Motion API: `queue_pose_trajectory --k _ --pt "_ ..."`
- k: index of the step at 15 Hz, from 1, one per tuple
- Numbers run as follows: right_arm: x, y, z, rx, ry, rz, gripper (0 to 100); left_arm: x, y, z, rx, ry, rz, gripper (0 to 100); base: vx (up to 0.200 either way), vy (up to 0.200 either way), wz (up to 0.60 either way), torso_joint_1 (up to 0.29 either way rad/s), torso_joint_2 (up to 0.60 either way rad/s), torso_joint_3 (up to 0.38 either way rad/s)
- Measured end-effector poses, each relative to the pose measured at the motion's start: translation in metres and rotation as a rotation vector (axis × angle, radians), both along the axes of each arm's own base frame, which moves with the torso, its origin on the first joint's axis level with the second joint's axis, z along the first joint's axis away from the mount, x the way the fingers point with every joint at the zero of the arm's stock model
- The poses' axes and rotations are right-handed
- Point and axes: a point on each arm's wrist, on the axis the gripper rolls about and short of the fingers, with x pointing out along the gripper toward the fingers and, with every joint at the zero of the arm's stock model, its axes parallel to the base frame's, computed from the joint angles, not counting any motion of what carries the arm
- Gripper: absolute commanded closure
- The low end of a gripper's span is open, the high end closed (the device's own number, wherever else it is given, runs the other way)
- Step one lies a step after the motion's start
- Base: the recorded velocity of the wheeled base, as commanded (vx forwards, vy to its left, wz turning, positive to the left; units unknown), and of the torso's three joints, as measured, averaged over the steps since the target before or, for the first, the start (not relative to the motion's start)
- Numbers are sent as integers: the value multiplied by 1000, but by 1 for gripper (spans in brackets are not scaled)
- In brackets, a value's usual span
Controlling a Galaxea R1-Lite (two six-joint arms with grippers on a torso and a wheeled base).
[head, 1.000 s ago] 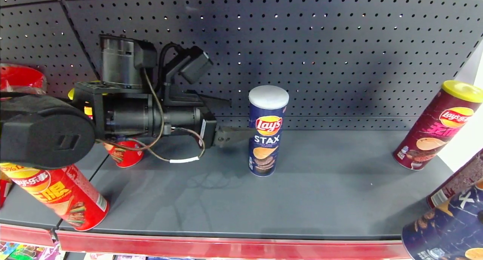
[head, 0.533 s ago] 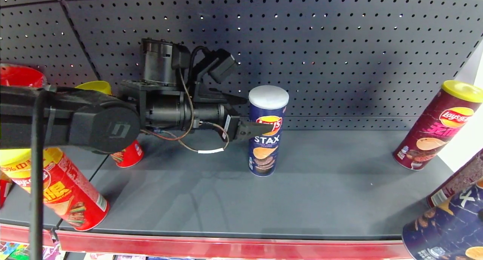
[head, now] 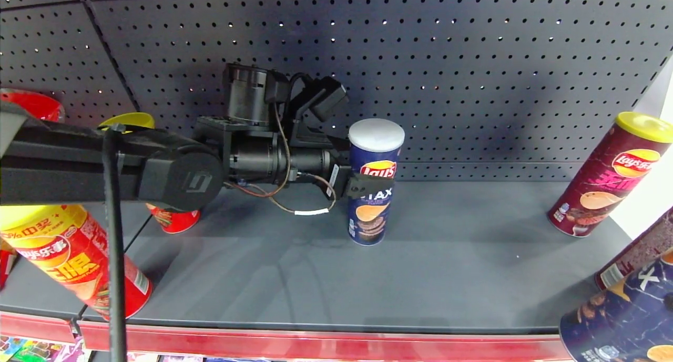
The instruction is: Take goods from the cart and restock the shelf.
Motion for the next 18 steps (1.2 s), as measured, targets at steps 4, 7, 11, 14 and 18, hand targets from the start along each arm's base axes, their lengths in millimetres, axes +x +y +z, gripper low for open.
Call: queue_pose_trajectory --k 4,7,11,14,18 --pt "0 0 -1 -1 4 -1 100 4 -7 2 -4 -12 9 0 0 0 0 0 0 0" --pt "0 0 -1 -1 4 -1 100 5 -12 -1 -1 -10 10 100 0 0 0 0 0 0" --pt "0 0 -1 -1 4 -2 100 4 -16 -9 12 11 -6 100 0 0 0 0 0 0" --pt "0 0 -1 -1 4 -1 100 0 -16 -12 17 22 -23 100 0 0 0 0 0 0" --pt "0 0 0 0 2 -1 100 -24 -4 -15 28 70 -76 100 0 0 0 0 0 0"
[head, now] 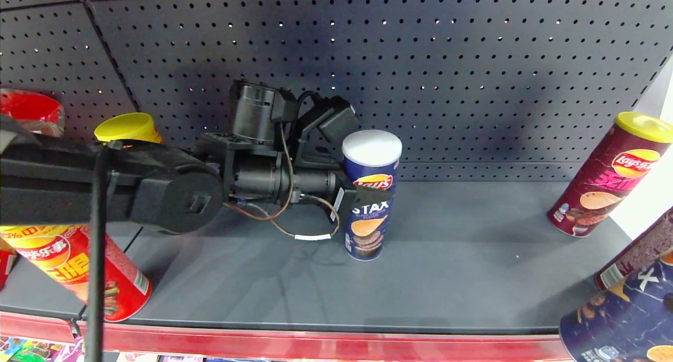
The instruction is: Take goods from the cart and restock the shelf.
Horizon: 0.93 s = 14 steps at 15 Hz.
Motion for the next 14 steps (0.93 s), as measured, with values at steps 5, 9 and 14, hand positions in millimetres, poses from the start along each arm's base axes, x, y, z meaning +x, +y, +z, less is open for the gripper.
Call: queue_pose_trajectory --k 5,9,14 --pt "1 0 -1 -1 5 4 100 -43 8 3 -8 74 -56 100 0 0 0 0 0 0" --pt "3 1 1 -1 4 4 100 -53 7 4 -21 53 -81 100 0 0 0 0 0 0" --pt "3 1 2 -1 4 3 100 -60 5 -1 -6 57 -95 100 0 0 0 0 0 0"
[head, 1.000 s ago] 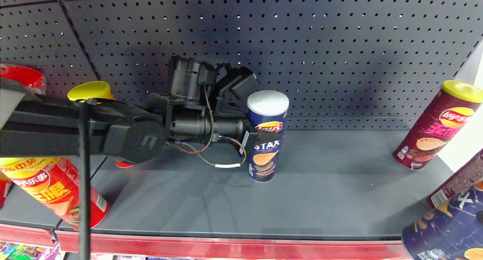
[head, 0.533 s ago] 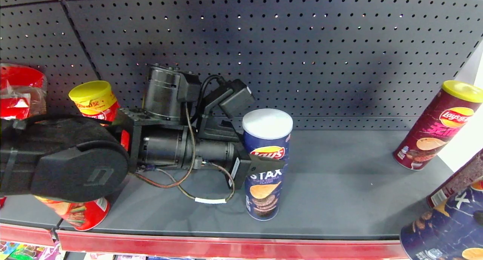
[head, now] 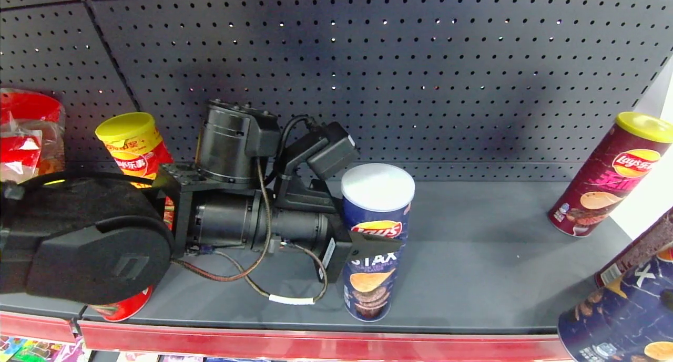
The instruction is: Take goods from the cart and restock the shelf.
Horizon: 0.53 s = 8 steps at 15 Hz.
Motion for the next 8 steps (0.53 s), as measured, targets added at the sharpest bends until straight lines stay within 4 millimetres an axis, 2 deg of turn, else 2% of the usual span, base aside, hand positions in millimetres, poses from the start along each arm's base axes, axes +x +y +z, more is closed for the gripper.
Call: queue_pose_trajectory --k 8 --pt "0 0 -1 -1 5 0 100 -7 -1 -7 17 -34 -25 100 0 0 0 0 0 0"
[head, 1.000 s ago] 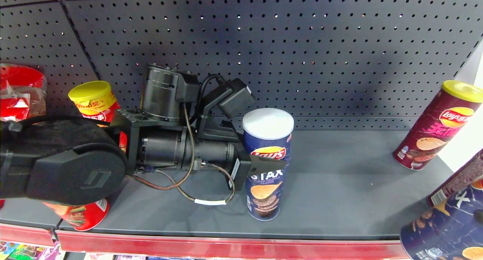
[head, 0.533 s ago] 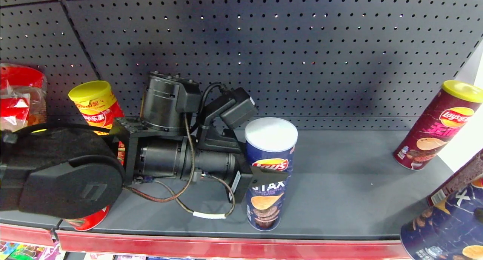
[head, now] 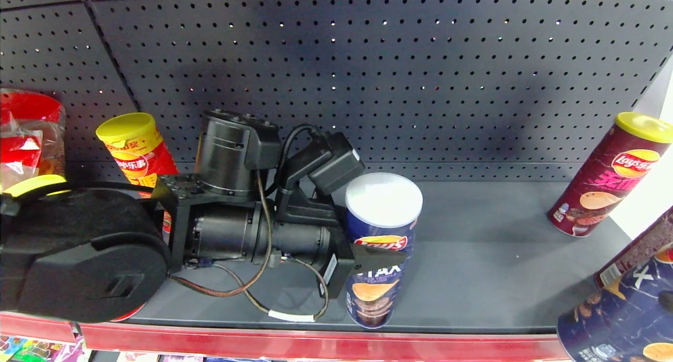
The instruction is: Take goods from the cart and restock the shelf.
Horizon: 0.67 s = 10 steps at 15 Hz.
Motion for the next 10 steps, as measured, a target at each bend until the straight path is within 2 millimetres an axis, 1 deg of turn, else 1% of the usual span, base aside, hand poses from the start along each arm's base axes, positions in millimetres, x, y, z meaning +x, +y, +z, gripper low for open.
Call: queue_pose_trajectory --k 7,8,10 --pt "1 0 1 1 -1 0 100 -5 1 -4 3 -3 0 100 0 0 0 0 0 0" --pt "1 0 1 0 0 0 100 -6 1 -5 -1 -8 -1 0 0 0 0 0 0 0" --pt "1 0 1 0 0 0 100 -8 2 -10 2 -5 5 0 0 0 0 0 0 0"
